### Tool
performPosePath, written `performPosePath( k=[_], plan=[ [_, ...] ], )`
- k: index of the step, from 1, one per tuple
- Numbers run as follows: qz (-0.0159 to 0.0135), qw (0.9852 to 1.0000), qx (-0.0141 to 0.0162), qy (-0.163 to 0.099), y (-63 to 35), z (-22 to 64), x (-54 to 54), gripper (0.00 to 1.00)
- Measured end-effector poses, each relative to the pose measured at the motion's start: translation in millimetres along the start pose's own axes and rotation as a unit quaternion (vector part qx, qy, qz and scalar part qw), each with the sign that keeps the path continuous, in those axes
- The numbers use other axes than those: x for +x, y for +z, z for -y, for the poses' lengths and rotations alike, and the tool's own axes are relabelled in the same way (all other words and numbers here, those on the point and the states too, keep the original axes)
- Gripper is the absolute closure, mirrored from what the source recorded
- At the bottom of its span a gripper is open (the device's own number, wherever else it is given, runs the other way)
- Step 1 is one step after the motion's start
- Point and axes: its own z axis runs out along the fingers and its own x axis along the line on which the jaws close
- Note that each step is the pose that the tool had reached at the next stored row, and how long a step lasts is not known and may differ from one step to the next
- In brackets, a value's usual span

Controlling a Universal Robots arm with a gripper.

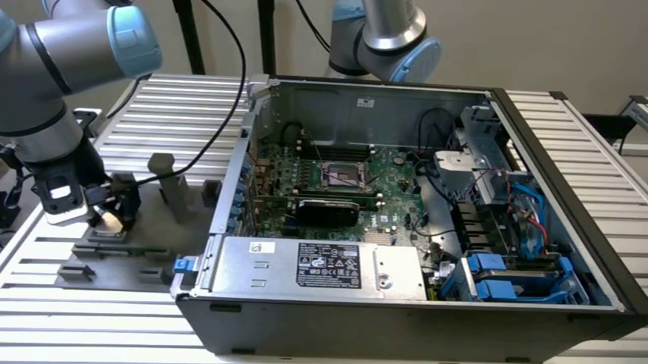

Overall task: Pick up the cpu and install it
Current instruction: 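Pick up the cpu and move it towards the insertion slot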

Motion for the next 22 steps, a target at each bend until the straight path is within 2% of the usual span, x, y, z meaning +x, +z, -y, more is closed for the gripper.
performPosePath(
  k=[2,3,12,14,15,22],
  plan=[
    [0.0001,1.0,0.0007,0.0,-0.4,-0.1,0.0,0.4],
    [0.0,1.0,0.0011,0.0,-0.7,-0.1,-0.1,0.45],
    [0.0002,1.0,0.004,0.0,-1.6,-0.6,0.0,0.45],
    [0.0003,1.0,0.0043,0.0,-1.8,-0.7,0.0,0.44],
    [0.0003,1.0,0.0044,0.0,-1.8,-0.7,0.0,0.37],
    [0.0003,1.0,0.0059,0.0,-1.9,-1.0,0.0,0.4]
  ],
)
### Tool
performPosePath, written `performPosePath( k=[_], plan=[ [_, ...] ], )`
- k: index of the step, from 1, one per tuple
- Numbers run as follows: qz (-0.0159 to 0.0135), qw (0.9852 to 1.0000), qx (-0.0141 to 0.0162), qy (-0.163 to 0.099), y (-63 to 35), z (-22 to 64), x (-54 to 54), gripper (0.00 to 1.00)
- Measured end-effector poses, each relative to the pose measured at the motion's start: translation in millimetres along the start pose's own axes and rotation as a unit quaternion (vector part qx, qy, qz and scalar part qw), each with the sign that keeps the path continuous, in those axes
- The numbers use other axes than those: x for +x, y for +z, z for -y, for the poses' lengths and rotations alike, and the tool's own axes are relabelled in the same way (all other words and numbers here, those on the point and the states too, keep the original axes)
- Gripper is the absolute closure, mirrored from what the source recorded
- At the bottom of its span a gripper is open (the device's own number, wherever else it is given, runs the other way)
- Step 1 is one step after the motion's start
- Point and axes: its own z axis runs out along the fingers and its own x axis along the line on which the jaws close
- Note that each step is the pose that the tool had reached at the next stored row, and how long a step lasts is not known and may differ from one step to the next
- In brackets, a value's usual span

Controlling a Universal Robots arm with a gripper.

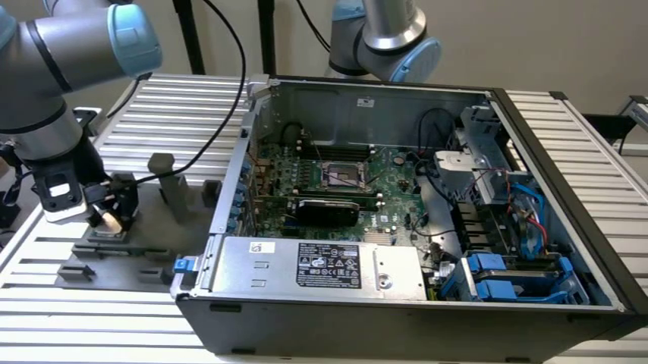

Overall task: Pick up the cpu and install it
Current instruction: 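Pick up the cpu and move it towards the insertion slot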

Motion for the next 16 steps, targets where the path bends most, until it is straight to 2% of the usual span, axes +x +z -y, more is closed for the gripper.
performPosePath(
  k=[1,5,8,11,16],
  plan=[
    [0.0,1.0,0.0002,0.0,0.0,0.0,0.0,0.45],
    [0.0001,1.0,0.0008,0.0,-1.1,-0.1,-0.1,0.45],
    [0.0001,1.0,0.0007,0.0,-6.8,-0.2,-0.2,0.45],
    [0.0001,1.0,0.0007,0.0,-16.4,-0.3,-0.3,0.45],
    [0.0001,1.0,0.0007,0.0,-38.7,-0.7,-0.8,0.45]
  ],
)
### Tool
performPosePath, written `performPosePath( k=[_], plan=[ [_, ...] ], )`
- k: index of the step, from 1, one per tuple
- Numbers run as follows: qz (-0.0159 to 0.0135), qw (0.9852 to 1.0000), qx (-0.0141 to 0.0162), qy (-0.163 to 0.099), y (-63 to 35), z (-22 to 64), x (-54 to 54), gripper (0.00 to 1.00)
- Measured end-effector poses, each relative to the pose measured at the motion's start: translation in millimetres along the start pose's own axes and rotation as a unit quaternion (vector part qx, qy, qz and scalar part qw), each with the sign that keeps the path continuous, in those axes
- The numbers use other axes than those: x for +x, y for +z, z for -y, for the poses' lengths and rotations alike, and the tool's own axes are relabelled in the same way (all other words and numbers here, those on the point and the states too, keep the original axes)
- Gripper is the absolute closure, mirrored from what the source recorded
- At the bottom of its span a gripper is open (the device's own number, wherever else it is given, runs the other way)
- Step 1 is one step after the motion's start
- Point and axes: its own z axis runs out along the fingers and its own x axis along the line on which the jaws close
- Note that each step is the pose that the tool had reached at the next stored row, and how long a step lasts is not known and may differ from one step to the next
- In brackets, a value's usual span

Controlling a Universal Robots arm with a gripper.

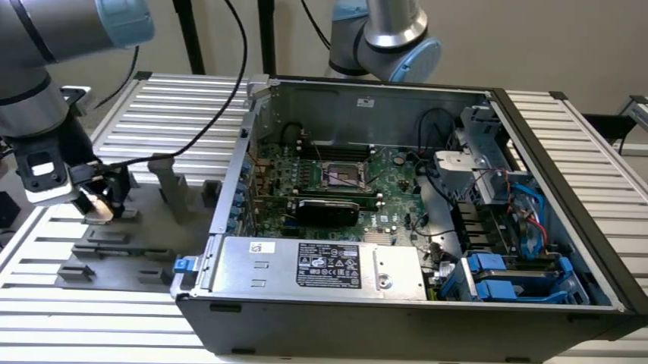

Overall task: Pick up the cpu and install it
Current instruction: 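Pick up the cpu and move it towards the insertion slot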

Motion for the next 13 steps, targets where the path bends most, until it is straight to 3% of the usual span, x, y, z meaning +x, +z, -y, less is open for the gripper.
performPosePath(
  k=[13],
  plan=[
    [0.0,1.0,0.0002,0.0,-59.0,-6.9,-2.8,0.45]
  ],
)
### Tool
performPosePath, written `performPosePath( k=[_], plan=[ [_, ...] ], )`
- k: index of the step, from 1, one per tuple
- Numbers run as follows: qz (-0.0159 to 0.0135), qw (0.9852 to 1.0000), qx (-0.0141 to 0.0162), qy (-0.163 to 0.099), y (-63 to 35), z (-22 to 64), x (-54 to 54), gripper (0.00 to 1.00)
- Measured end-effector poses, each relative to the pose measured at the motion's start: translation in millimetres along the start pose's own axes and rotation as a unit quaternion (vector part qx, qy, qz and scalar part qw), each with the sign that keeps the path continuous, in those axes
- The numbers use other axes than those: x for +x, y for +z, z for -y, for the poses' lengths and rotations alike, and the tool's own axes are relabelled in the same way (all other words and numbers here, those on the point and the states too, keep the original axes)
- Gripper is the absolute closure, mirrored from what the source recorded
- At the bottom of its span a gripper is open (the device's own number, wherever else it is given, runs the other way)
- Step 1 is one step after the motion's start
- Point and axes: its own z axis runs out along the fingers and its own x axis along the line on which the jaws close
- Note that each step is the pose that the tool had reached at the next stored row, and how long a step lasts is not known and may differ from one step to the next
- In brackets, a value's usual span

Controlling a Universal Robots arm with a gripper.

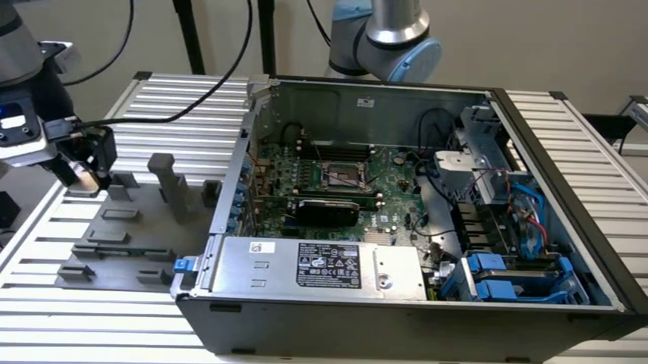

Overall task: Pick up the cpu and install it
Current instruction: 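Pick up the cpu and move it towards the insertion slot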

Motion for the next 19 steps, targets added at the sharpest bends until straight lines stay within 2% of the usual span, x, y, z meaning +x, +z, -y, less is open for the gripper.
performPosePath(
  k=[4,7,13,19],
  plan=[
    [0.0,1.0,0.0,0.0,-18.3,-3.1,-4.3,0.45],
    [0.0001,1.0,-0.0001,0.0,-31.5,-5.5,-11.7,0.45],
    [0.0,1.0,0.0,0.0,-53.9,-9.5,-35.5,0.45],
    [0.0,1.0,0.0,0.0,-65.8,-12.4,-62.6,0.45]
  ],
)
